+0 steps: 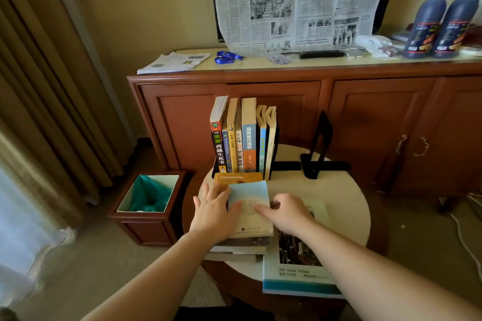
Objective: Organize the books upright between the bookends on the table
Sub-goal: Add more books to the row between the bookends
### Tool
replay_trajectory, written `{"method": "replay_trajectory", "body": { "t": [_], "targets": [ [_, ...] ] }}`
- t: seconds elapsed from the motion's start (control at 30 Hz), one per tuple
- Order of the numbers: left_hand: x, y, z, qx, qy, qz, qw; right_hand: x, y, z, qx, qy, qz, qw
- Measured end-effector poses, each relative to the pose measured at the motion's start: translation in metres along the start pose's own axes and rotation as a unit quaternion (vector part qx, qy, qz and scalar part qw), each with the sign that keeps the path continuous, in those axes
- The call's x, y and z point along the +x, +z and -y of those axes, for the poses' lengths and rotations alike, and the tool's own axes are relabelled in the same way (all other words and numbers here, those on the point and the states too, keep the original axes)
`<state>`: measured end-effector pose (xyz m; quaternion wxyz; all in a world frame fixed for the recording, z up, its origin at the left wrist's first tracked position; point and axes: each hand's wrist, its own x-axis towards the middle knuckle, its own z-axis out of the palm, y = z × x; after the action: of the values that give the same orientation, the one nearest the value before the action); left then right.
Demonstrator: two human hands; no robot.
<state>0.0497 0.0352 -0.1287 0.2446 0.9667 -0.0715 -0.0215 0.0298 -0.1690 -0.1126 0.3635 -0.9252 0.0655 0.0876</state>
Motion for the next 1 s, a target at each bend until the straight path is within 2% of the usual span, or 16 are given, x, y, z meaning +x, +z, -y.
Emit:
{"method": "replay_trajectory", "body": {
  "t": [0.13, 0.23, 0.37, 0.6, 0.7, 0.87, 1.0],
  "targets": [
    [-0.011, 0.002, -0.007, -0.017, -0.003, 0.049, 0.999, -0.01, -0.004, -0.01, 0.114, 0.027, -0.013, 0.993],
    [-0.012, 0.004, -0.007, 0.049, -0.003, 0.059, 0.997, -0.012, -0.016, -0.029, 0.186, 0.061, -0.038, 0.98],
    [-0.018, 0.008, -0.009, 0.119, 0.015, 0.052, 0.991, -0.009, -0.037, -0.065, 0.225, 0.107, -0.091, 0.964],
    [-0.02, 0.01, -0.007, 0.089, 0.006, 0.032, 0.996, -0.019, -0.067, -0.133, 0.221, 0.211, -0.215, 0.928],
    [-0.023, 0.01, -0.009, 0.081, 0.004, 0.023, 0.996, -0.019, -0.069, -0.144, 0.235, 0.228, -0.219, 0.919],
    [-0.024, 0.008, -0.009, 0.029, -0.026, -0.006, 0.999, -0.018, -0.066, -0.14, 0.19, 0.21, -0.21, 0.936],
    [-0.026, 0.007, -0.011, 0.02, -0.049, -0.006, 0.999, -0.016, -0.067, -0.136, 0.193, 0.21, -0.231, 0.93]
  ]
}}
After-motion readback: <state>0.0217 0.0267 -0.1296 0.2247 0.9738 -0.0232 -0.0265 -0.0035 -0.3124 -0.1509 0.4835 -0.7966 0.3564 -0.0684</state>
